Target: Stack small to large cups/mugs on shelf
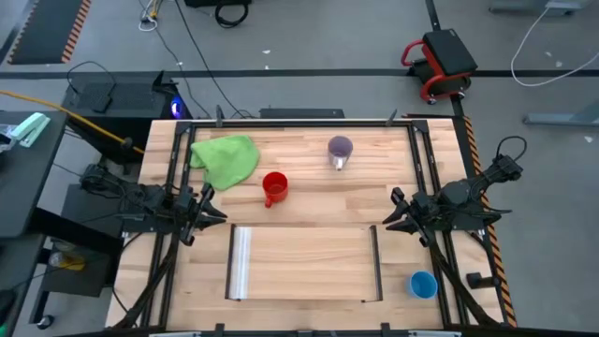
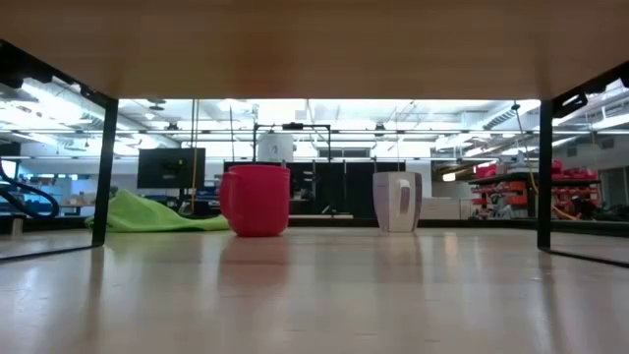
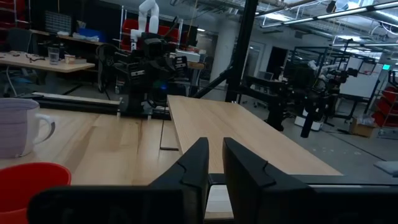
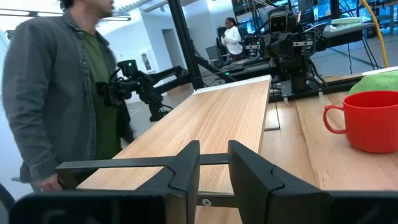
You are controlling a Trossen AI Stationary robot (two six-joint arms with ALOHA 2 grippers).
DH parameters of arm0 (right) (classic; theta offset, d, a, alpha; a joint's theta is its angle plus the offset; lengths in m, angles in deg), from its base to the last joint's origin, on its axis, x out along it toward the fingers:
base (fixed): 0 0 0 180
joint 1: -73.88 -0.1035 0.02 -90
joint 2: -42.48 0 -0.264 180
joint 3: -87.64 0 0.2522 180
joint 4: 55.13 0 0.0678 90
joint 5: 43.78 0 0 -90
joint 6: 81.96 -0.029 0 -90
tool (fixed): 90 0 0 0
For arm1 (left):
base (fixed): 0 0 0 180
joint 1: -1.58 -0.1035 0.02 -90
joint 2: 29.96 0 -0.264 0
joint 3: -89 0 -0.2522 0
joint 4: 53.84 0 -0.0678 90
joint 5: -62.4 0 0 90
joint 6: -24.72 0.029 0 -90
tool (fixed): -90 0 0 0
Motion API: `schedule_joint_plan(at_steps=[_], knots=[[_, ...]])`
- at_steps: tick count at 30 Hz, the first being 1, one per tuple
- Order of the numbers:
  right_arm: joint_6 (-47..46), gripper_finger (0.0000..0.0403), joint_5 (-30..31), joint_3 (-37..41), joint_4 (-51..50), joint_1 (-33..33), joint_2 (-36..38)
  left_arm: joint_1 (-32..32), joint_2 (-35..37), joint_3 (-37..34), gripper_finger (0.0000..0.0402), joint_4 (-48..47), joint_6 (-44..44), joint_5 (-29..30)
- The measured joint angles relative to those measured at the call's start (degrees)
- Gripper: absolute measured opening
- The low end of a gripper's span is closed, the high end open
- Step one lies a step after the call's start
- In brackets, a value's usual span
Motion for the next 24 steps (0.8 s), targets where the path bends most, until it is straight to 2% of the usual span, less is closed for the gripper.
schedule_joint_plan(at_steps=[24], knots=[[0.01, 0.0091, 0.0, -0.02, 0.0, -0.01, 0.01, 0.01, -0.01, 0.0, 0.0056, 0.0, 0.07, -0.01]])
